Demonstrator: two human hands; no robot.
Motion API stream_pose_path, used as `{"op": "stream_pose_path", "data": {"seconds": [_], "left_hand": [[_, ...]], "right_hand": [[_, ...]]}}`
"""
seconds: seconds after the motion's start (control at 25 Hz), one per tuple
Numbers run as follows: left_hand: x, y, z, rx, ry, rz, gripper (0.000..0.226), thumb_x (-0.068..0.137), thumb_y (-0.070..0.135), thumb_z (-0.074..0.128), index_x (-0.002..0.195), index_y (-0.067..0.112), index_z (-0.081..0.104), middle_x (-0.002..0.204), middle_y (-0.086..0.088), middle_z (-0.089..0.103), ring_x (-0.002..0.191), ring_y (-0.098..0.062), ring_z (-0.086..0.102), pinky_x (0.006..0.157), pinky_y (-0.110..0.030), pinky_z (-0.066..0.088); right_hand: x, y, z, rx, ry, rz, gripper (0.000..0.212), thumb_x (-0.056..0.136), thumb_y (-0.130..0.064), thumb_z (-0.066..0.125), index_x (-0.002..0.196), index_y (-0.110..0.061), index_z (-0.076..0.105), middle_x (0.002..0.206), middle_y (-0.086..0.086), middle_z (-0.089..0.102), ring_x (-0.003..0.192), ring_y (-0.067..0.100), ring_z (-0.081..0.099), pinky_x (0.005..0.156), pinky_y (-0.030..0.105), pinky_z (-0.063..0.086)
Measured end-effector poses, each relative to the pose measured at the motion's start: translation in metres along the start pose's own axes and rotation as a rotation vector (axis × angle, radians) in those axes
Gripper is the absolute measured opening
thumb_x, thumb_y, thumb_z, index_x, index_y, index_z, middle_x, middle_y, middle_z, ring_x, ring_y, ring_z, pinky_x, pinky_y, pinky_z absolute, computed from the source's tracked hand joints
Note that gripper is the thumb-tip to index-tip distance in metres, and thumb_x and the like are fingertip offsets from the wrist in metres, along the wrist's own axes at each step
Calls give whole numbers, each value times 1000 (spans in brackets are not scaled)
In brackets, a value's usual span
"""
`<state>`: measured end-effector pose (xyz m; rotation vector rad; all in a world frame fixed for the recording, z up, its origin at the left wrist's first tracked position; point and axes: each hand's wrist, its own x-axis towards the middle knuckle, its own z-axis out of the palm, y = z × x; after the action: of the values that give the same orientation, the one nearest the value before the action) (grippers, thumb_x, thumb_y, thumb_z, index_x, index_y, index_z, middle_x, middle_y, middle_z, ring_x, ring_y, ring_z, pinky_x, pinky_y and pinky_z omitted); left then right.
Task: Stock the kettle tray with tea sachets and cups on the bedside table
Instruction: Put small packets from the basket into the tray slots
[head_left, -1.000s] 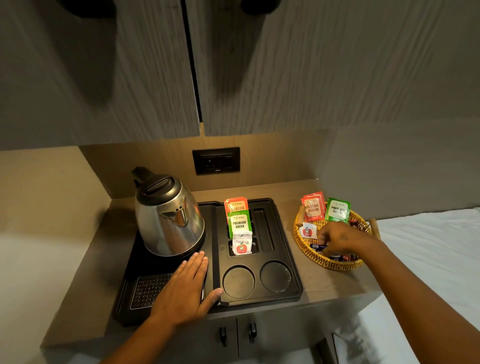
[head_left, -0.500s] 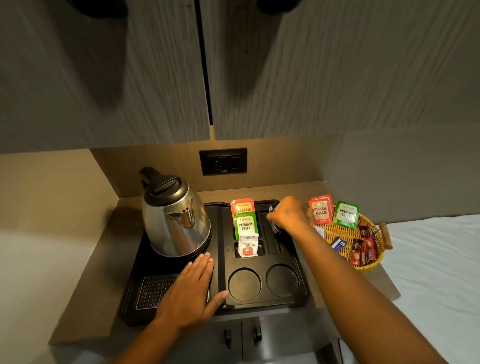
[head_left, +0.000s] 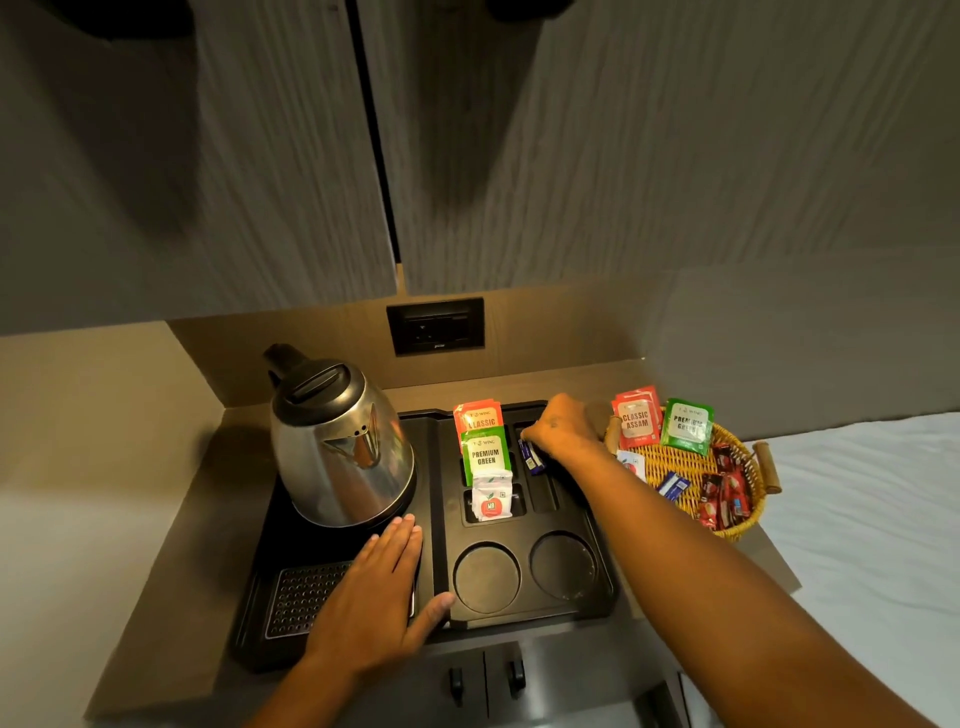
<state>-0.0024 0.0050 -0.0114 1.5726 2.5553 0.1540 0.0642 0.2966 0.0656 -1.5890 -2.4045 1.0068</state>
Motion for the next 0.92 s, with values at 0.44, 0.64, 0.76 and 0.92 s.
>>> {"op": "stream_pose_path", "data": {"seconds": [0.44,0.64,0.76,0.92], "left_hand": [[1,-2,4,-19,19,3,97,78,84,1,153,21,4,162,4,-1,147,-10,-10,121,-31,-2],[2,-2,1,-5,11,14,99,78,83,1,153,19,7,163,2,3,148,-11,-8,121,-32,-1],[0,-1,-1,-13,5,10,100,77,84,-2,153,20,5,163,2,0,148,-11,-8,121,-31,-1],[-1,1,-2,-1,1,4,101,74,84,-8,152,20,0,163,2,-4,149,-12,-9,124,-33,1]], "right_hand": [[-30,165,-92,-158,267,262,25,67,-19,80,66,-15,55,79,11,63,61,22,62,58,33,54],[-18,165,-72,-207,233,258,18,72,-18,76,86,-12,65,75,1,58,89,20,62,66,26,40],[-16,164,-67,-194,299,270,10,79,-18,69,78,-12,60,75,1,61,90,21,63,67,29,37],[-18,171,-71,-164,236,327,19,73,-16,75,85,-10,61,86,2,58,96,20,54,68,32,44]]}}
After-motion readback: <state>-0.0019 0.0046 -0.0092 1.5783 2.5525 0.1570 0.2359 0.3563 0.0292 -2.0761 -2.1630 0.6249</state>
